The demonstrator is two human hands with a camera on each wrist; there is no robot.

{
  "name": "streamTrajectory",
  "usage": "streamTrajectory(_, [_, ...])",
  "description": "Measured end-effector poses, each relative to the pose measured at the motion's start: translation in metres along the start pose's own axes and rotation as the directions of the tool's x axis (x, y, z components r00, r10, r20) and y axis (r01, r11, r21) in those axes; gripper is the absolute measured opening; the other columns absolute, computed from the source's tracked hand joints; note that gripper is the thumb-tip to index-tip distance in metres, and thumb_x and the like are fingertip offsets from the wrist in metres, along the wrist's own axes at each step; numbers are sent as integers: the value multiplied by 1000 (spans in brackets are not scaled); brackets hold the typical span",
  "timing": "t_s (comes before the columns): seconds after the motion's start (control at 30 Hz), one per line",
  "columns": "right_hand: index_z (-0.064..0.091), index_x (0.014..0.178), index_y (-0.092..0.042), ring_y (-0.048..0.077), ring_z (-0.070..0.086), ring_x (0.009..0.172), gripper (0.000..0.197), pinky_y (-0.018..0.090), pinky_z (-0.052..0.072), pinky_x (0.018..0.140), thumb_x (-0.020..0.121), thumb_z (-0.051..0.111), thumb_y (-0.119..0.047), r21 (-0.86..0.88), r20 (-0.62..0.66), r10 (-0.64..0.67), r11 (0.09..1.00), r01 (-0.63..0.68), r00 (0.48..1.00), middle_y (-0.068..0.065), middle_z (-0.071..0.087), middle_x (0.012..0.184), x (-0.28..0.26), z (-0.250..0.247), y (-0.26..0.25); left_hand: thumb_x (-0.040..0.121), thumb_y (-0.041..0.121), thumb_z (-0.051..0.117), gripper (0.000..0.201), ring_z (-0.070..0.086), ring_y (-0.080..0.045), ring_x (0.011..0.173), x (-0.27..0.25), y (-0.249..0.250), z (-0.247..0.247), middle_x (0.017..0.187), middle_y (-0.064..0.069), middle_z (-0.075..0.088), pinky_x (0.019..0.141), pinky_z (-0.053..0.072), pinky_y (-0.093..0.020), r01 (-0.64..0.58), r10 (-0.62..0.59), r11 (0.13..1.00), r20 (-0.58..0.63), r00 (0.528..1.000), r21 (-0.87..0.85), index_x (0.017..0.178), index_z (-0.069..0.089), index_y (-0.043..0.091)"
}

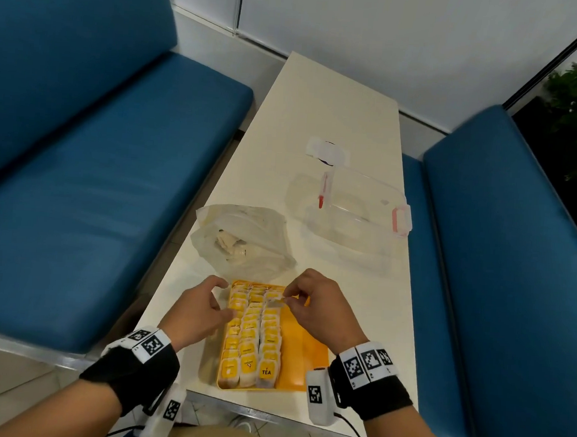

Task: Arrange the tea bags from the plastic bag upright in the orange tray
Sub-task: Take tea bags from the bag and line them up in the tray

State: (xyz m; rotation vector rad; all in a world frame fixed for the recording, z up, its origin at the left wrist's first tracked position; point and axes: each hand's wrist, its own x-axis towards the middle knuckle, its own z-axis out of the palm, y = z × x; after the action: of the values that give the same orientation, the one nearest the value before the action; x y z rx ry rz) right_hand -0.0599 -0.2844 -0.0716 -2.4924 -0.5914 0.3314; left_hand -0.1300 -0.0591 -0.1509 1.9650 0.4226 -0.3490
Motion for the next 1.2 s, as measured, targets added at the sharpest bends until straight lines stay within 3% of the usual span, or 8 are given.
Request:
streamTrajectory(0.1, [74,90,-20,14,59,81,10,31,52,75,87,67,-14,-97,-5,67,993,-67,998,-7,56,91,5,3,11,87,17,75,55,71,-19,58,-4,-1,1,76,-9,71,51,57,-27,9,-7,999,70,998,-33,134,51,33])
streamTrajectory(0.2, [73,94,-18,21,61,90,17,33,51,76,90,57,-12,-205,24,134,971,-126,991,0,61,96,6,11,20,87,10,71,63,73,-22,59,-8,-3,-1,77,-11,72,53,59,-30,0,7,998,104,995,-59,142,50,31])
streamTrajectory(0.43, [68,100,-16,27,60,96,19,37,51,79,93,49,-17,-384,108,200,912,-145,974,6,61,103,9,31,19,87,7,71,64,74,-25,59,-15,-10,-11,79,-13,72,59,63,-38,23,-14,997,114,993,-76,141,51,33])
streamTrajectory(0.6, [63,102,-15,30,61,93,19,36,49,75,93,47,-14,-465,110,214,874,-140,971,8,59,105,9,43,17,87,8,71,63,74,-22,59,-21,-11,-11,78,-11,74,58,63,-35,18,-10,998,114,993,-67,141,50,34])
streamTrajectory(1.2, [59,107,-10,32,60,95,21,37,49,76,100,44,-23,-374,47,247,903,-213,968,11,56,108,6,66,16,88,8,69,67,74,-24,61,-29,-16,-9,77,-11,73,62,64,-39,10,-1,997,112,994,-81,146,46,32])
